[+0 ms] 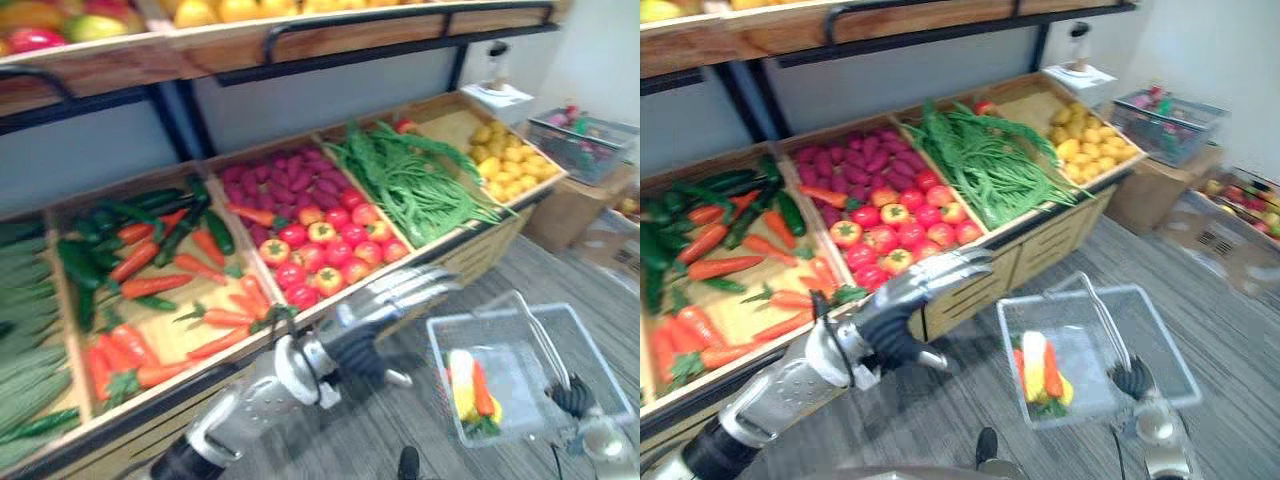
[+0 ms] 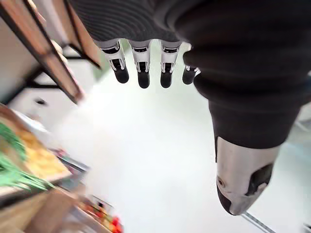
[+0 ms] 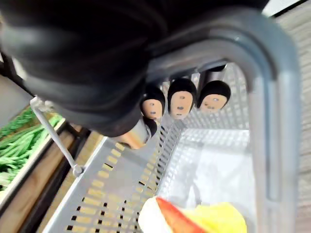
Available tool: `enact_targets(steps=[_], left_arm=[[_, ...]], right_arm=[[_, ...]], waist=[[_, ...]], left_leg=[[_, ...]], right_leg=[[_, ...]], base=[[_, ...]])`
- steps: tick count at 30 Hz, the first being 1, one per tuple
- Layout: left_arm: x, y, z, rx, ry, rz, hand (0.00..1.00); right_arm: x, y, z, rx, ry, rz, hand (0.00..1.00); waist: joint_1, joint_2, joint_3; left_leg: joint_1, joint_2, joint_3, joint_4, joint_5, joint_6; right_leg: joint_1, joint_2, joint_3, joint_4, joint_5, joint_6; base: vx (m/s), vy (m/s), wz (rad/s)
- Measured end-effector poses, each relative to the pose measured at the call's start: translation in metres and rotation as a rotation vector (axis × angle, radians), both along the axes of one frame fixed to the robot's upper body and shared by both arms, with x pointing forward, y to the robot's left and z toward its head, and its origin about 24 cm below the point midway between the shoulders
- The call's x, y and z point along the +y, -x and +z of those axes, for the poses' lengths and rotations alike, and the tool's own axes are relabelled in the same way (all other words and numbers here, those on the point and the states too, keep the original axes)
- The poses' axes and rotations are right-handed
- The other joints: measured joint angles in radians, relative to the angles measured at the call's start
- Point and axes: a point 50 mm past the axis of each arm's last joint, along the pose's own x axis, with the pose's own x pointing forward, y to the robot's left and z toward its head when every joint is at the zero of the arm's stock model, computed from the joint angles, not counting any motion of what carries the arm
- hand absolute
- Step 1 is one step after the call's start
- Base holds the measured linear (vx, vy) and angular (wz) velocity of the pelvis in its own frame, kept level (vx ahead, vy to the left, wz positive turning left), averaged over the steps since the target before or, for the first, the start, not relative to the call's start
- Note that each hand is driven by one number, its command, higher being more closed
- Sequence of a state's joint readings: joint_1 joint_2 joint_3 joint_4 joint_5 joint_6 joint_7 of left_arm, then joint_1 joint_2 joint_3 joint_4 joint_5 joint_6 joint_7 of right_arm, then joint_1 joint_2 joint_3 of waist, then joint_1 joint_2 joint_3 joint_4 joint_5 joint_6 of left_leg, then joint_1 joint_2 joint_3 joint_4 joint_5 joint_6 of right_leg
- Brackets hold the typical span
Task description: Pick vegetable in the basket
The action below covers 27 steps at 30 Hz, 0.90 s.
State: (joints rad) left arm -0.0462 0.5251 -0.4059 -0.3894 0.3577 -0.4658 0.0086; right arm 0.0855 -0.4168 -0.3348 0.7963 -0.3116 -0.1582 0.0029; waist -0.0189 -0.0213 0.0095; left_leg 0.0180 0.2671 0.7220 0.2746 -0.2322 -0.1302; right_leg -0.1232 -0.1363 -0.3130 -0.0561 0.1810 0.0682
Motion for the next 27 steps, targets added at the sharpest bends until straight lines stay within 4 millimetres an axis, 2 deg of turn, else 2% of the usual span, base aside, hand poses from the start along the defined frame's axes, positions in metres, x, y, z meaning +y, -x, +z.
enact_targets(steps=[1,3,4,6,7,9,10,11,16,20,21,22,27], left_arm=[[0.007,-0.001,0.0,0.001,0.01,0.043,0.0],[0.039,-0.007,0.0,0.008,0.081,0.249,0.0],[0.046,-0.008,0.001,0.008,0.108,0.302,0.0],[0.077,-0.007,0.002,0.001,0.25,0.519,0.0],[0.085,-0.007,0.0,0.01,0.306,0.575,0.0],[0.111,-0.002,-0.011,0.047,0.465,0.784,0.0],[0.125,0.003,-0.025,0.1,0.53,0.895,0.0],[0.127,0.004,-0.028,0.111,0.538,0.915,0.0],[0.157,0.02,-0.088,0.312,0.683,1.265,0.0],[0.175,0.043,-0.132,0.456,0.69,1.493,0.0],[0.177,0.045,-0.136,0.471,0.688,1.511,0.0],[0.181,0.058,-0.164,0.594,0.666,1.611,0.0],[0.173,0.099,-0.226,0.931,0.61,1.763,0.0]], right_arm=[[0.001,0.005,-0.005,0.016,-0.017,-0.031,1.0],[0.007,0.028,-0.025,0.081,-0.081,-0.126,1.0],[0.008,0.034,-0.03,0.101,-0.094,-0.144,1.0],[0.013,0.055,-0.044,0.163,-0.135,-0.223,1.0],[0.014,0.06,-0.046,0.177,-0.141,-0.24,1.0],[0.014,0.072,-0.051,0.191,-0.163,-0.326,1.0],[0.015,0.076,-0.053,0.184,-0.18,-0.373,1.0],[0.015,0.077,-0.054,0.186,-0.183,-0.378,1.0],[0.038,0.088,-0.069,0.208,-0.264,-0.454,1.0],[0.054,0.088,-0.076,0.212,-0.311,-0.471,1.0],[0.055,0.088,-0.076,0.209,-0.31,-0.473,1.0],[0.061,0.085,-0.077,0.193,-0.313,-0.485,1.0],[0.072,0.086,-0.08,0.135,-0.385,-0.59,1.0]], waist=[[0.001,-0.001,0.001],[0.007,-0.007,0.004],[0.012,-0.008,0.005],[0.024,-0.013,0.008],[0.027,-0.013,0.008],[0.032,-0.013,0.008],[0.04,-0.017,0.009],[0.041,-0.017,0.009],[0.045,-0.04,0.011],[0.049,-0.057,0.005],[0.049,-0.057,0.005],[0.048,-0.06,0.003],[0.044,-0.061,-0.003]], left_leg=[[-0.004,-0.009,-0.019,-0.009,0.006,0.005],[-0.036,-0.047,-0.089,-0.044,0.028,0.025],[-0.044,-0.057,-0.105,-0.052,0.034,0.028],[-0.071,-0.091,-0.164,-0.083,0.057,0.045],[-0.078,-0.099,-0.179,-0.089,0.063,0.048],[-0.101,-0.118,-0.214,-0.101,0.077,0.059],[-0.103,-0.124,-0.226,-0.106,0.082,0.062],[-0.103,-0.125,-0.229,-0.109,0.084,0.062],[-0.122,-0.152,-0.297,-0.156,0.116,0.067],[-0.12,-0.169,-0.326,-0.208,0.15,0.065],[-0.12,-0.169,-0.327,-0.21,0.152,0.066],[-0.112,-0.173,-0.328,-0.223,0.16,0.068],[-0.084,-0.181,-0.325,-0.258,0.169,0.064]], right_leg=[[0.007,-0.007,-0.017,-0.003,0.0,0.0],[0.018,-0.037,-0.081,-0.014,0.0,0.003],[0.019,-0.041,-0.094,-0.014,0.0,0.005],[0.024,-0.067,-0.146,-0.018,-0.001,0.018],[0.024,-0.072,-0.158,-0.019,-0.001,0.019],[0.025,-0.087,-0.19,-0.024,0.002,0.022],[0.028,-0.091,-0.202,-0.023,0.002,0.023],[0.03,-0.092,-0.204,-0.023,0.002,0.023],[0.041,-0.107,-0.272,-0.025,0.002,0.023],[0.042,-0.112,-0.3,-0.028,0.002,0.023],[0.043,-0.112,-0.301,-0.027,0.002,0.023],[0.046,-0.113,-0.305,-0.027,0.002,0.023],[0.058,-0.115,-0.304,-0.027,0.002,0.022]], base=[[0.0,0.093,0.94],[0.0,0.081,0.89],[0.01,0.065,0.77],[0.01,0.074,0.74],[0.01,0.087,0.72],[0.01,0.065,0.53],[0.0,0.043,0.28],[0.0,0.036,0.37],[-0.02,0.017,0.36],[-0.02,0.009,0.21],[0.0,0.015,0.14],[0.0,0.013,0.04],[0.0,0.002,-0.01]])
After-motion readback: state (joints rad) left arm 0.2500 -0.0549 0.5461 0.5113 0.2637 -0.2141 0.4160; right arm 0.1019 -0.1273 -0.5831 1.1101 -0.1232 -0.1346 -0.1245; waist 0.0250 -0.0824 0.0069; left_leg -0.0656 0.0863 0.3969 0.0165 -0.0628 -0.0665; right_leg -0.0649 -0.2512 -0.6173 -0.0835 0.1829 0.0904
